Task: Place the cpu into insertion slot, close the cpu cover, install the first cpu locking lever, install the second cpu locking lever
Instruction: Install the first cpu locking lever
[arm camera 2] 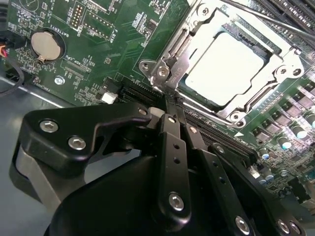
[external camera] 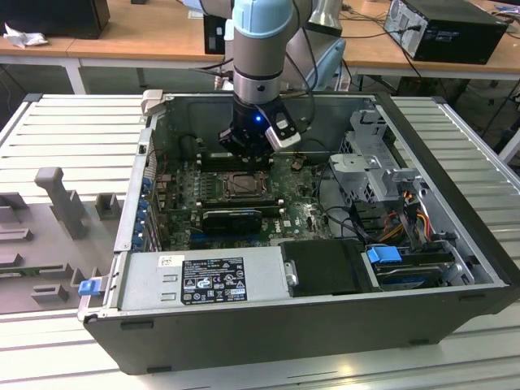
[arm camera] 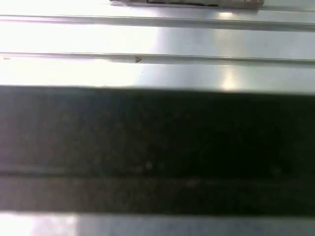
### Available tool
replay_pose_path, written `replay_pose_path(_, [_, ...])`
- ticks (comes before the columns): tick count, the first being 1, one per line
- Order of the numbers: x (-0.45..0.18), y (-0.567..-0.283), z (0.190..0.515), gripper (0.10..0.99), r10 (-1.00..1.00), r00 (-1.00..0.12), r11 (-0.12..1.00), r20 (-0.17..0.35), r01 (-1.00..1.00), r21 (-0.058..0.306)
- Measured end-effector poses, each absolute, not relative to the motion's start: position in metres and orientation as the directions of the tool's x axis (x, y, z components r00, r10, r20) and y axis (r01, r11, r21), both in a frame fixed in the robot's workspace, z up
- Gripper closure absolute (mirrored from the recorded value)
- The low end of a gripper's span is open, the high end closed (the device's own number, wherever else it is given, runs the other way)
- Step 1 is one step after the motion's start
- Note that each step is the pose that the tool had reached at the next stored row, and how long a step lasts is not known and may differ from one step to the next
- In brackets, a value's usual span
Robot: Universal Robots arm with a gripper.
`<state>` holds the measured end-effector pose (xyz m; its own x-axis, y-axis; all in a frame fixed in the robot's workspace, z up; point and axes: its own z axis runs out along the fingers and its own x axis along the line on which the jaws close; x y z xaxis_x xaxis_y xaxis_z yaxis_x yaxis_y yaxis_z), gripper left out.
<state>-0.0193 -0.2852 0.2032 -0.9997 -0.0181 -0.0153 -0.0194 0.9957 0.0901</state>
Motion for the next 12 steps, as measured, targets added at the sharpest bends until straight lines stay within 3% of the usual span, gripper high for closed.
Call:
replay_pose_path(3, [-0.0193,-0.2853,0.2194,0.980,-0.018,-1.000,0.996,-0.015,-0.019,0.089])
replay_pose_path(12, [-0.0193,-0.2906,0.2197,0.980,-0.018,-1.000,0.996,-0.015,-0.020,0.089])
